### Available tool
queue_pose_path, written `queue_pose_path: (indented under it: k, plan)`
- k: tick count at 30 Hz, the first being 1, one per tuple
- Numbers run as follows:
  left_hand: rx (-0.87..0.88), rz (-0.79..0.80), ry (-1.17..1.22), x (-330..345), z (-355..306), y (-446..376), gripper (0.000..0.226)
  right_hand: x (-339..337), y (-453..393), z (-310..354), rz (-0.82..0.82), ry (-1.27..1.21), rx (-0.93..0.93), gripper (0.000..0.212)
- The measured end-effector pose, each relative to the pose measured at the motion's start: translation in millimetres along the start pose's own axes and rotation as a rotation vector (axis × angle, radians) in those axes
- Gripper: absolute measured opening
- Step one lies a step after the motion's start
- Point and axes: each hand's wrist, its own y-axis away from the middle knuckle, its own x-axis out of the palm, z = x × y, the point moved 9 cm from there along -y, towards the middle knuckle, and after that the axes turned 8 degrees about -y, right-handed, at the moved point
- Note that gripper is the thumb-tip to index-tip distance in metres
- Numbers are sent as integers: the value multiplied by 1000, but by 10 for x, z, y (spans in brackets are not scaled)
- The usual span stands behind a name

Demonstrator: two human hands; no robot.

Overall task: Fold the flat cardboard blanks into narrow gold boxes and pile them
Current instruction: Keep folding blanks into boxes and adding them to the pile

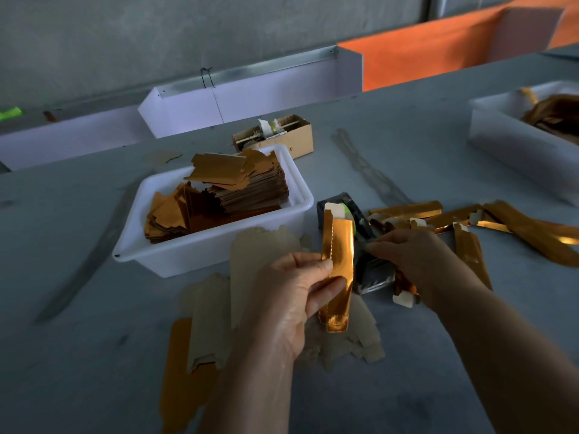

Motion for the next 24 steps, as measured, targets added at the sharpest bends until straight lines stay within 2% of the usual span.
queue_pose_path:
  k: [5, 8, 12, 15, 20, 24]
  plan:
    - [-7, -2, 1, -2, 2, 5, 11, 53, 13, -151, 80, -306, 106, 18]
    - [-12, 1, 7, 8, 4, 2, 11, 44, 47, -87, 125, -479, 83, 19]
    - [-11, 7, 6, -5, -4, -3, 11, -42, 156, -31, -10, -212, -24, 10]
    - [-20, 5, 26, -11, -5, -4, 10, -67, 262, 11, -126, -39, -117, 11]
    - [-24, 29, 40, 41, -45, 2, 11, -105, 342, 61, -237, 138, -229, 20]
    - [-6, 95, -31, 147, -138, -30, 9, -89, 370, 27, -239, 133, -255, 20]
